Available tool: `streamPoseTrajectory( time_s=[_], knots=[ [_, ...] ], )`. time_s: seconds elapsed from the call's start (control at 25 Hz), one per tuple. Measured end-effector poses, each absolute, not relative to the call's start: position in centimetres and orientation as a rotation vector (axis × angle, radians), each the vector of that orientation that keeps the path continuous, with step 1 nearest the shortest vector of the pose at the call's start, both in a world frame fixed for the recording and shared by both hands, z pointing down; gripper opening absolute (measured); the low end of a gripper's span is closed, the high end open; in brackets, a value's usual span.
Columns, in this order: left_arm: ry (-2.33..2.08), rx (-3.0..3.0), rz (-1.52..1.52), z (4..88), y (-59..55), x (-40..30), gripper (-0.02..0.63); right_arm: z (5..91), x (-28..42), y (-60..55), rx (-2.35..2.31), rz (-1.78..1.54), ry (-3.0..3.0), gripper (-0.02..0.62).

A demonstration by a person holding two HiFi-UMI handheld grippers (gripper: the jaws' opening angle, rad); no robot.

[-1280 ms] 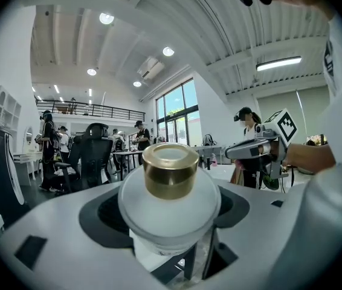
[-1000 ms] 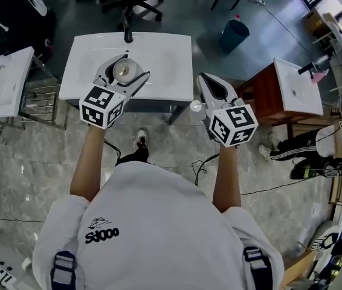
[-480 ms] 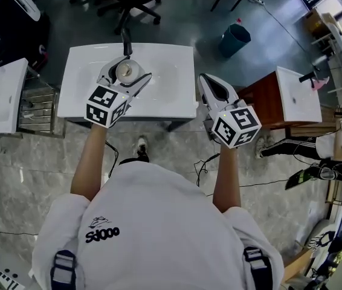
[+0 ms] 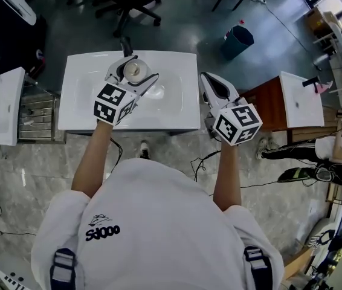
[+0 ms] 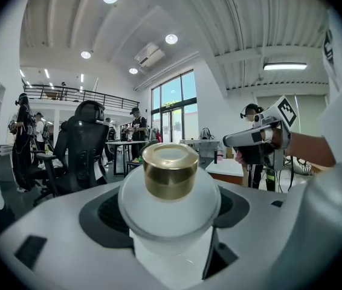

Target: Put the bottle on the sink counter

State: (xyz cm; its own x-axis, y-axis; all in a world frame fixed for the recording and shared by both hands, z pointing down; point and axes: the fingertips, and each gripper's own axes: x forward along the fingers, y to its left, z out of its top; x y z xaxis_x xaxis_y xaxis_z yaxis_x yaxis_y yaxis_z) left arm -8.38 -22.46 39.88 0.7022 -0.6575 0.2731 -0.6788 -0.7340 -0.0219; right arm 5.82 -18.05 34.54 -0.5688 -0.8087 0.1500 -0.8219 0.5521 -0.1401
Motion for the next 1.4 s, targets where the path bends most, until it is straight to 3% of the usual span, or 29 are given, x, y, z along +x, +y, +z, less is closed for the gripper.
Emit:
streamPoseTrajectory(
  time_s=[1.4],
  knots=[
    [-1.403, 2.459, 0.574, 50.4, -32.8, -5.0, 0.345, 42.4, 9.4, -29.8, 1.03, 0.449, -2.722, 0.009]
  ],
)
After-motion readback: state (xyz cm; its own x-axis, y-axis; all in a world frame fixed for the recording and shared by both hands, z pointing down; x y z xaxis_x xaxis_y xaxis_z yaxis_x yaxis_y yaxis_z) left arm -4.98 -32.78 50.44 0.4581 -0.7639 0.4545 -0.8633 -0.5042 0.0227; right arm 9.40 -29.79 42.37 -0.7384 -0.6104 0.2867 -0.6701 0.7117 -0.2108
